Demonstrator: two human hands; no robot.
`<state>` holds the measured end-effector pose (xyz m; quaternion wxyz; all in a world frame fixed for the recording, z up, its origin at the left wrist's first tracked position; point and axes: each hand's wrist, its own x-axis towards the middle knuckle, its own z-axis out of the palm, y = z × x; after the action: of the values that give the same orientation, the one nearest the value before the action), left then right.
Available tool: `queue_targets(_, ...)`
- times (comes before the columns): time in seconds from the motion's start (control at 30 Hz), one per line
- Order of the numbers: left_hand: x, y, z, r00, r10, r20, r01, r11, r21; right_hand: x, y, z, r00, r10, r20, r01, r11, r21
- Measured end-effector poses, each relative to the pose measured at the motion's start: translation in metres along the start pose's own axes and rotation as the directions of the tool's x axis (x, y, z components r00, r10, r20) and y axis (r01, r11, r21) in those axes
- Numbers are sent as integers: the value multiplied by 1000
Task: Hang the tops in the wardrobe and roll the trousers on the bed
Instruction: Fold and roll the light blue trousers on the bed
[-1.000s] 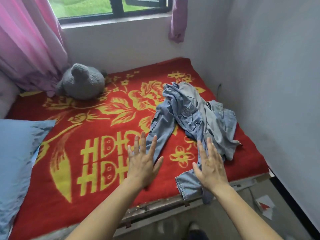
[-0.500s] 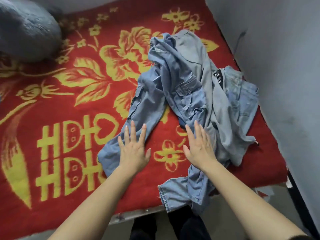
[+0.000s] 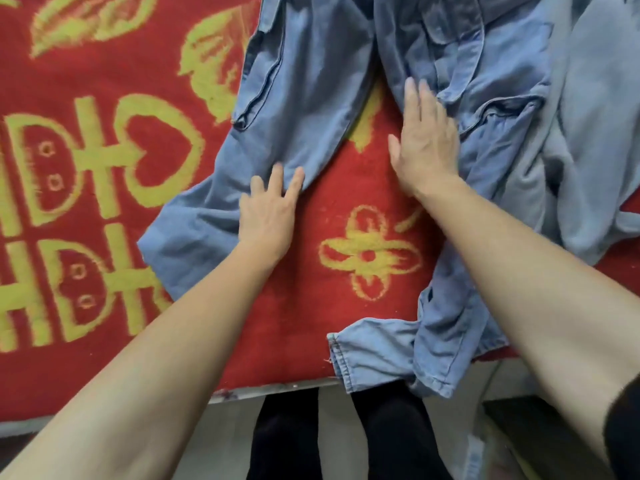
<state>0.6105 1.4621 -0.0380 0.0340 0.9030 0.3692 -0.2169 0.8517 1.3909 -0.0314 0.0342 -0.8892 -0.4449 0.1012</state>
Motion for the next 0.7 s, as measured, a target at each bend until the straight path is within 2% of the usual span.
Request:
queue_targets(0.07,-1,-11,1,999,30,-38,-30,1000,-4,27,-5,7,993,97,-65,-99,995,-19)
queue_targets(0.17,-10,-25,-3,995,51,-90,-56,997,-57,38,-23,13,988,154,-11,-153,987,44)
queue_targets(0.27,-25,-41,-6,998,0,-64,-12,982,-188,5,-45,15,990,61,127,-70,995,74)
queue_targets(0.37,-39,-53,-12,992,-122,22,124,955,-269,-57,-61,14,960,-83,268,64,995,79)
queue_targets(0.43,-44,-60,-17,960,-268,75,278,903,-327,-95,-66,7,907,-150,394,112,987,119)
queue_targets(0.5,-40,-66,-24,908,-418,32,387,806,-448,-124,-67,0,808,-223,545,156,973,168)
queue_targets(0.6,-10,-72,-39,869,-490,-66,336,684,-648,-150,-67,-7,608,-260,750,179,965,189)
queue_targets(0.63,6,-71,-44,875,-482,-54,319,655,-685,-153,-69,-9,569,-254,782,176,967,185)
queue_targets(0.67,22,-70,-50,889,-458,-2,313,610,-728,-153,-71,-11,569,-244,786,161,969,184)
queue_targets(0.7,38,-68,-54,905,-417,81,324,557,-764,-151,-75,-14,609,-228,759,115,973,199)
